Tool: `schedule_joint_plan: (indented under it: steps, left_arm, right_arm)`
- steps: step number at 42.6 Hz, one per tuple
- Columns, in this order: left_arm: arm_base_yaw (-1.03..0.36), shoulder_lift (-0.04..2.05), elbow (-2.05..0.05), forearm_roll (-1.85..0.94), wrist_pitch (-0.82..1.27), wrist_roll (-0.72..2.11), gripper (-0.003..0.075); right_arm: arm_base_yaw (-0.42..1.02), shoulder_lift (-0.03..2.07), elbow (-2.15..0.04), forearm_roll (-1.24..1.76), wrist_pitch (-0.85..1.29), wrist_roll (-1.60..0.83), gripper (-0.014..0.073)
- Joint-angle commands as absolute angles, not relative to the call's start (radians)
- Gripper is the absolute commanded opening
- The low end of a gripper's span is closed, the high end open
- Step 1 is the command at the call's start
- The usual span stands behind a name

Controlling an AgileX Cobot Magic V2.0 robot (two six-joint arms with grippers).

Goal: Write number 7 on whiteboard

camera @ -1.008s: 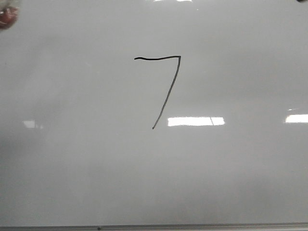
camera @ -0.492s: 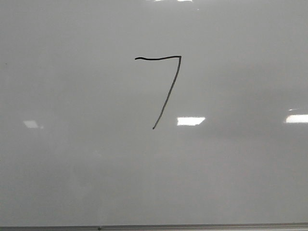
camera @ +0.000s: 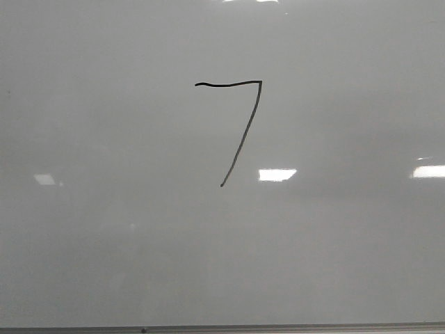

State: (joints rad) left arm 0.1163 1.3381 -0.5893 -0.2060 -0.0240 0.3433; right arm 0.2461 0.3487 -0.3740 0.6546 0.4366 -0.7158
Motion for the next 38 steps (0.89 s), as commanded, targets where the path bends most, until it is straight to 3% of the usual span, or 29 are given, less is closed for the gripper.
schedule_joint_plan:
  steps: [1, 11, 23, 38]
  left_arm:
    - [0.115, 1.358, -0.615, -0.217, -0.141, 0.334, -0.002]
    - [0.115, 1.391, -0.615, -0.212, -0.195, 0.334, 0.0004]
    - [0.115, 1.404, -0.615, -0.212, -0.205, 0.334, 0.0212]
    - [0.115, 1.404, -0.615, -0.212, -0.226, 0.334, 0.0239]
  right_arm:
    - [0.239, 0.354, -0.401, 0.677, 0.374, -0.717, -0.0068]
    - [0.239, 0.354, -0.401, 0.677, 0.379, -0.717, -0.0068]
    - [0.239, 0.354, -0.401, 0.677, 0.38, -0.717, -0.0068]
    - [0.239, 0.354, -0.401, 0.677, 0.38, -0.717, -0.0068]
